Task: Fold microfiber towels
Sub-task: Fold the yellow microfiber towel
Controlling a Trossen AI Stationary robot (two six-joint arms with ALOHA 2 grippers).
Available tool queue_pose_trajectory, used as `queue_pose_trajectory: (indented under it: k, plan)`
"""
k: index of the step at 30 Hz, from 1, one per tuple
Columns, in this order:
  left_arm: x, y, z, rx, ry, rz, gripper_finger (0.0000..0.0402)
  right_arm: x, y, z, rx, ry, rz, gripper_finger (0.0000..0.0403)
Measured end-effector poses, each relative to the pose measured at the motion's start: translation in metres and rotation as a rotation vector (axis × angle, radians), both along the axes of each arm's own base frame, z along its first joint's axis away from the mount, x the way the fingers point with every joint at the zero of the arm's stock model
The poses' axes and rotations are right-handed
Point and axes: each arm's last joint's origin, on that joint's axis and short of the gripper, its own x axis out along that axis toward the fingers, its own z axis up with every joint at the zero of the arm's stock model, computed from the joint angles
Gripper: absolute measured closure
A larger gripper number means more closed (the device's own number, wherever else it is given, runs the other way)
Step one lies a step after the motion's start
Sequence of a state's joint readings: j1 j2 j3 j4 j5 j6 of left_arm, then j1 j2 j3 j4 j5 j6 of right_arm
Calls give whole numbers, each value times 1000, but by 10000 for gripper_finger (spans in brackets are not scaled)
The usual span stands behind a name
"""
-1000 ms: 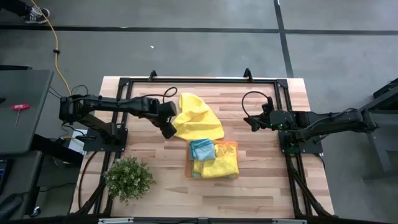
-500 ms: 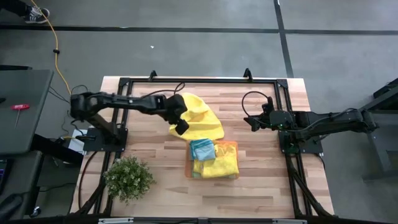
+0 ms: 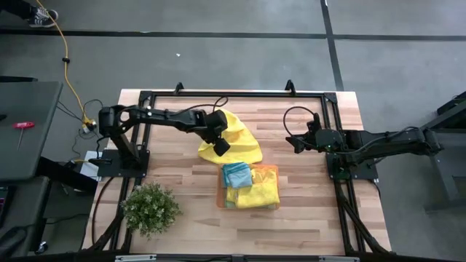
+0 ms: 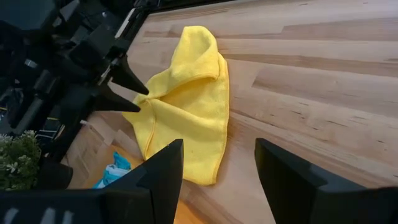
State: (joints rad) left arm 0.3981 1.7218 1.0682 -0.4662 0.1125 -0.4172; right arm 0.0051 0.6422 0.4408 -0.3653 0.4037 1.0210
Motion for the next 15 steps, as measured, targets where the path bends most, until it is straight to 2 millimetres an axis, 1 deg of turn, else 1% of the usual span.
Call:
queue_pose_trajectory:
  k: [3,6,9,12,15]
  plan:
    - [-2,-1,3,-1,42,-42,201,0,0,0,1,0,1,215]
    - [-7,-1,0,32,117,-35,204,0,0,0,1,0,1,215]
    - [-7,-1,-4,39,142,-30,205,0,0,0,1,0,1,215]
    - [-6,-1,-11,-9,149,-40,205,0,0,0,-3,0,-4,215]
    - [-4,-3,-22,-84,162,-62,205,0,0,0,-4,0,-6,215]
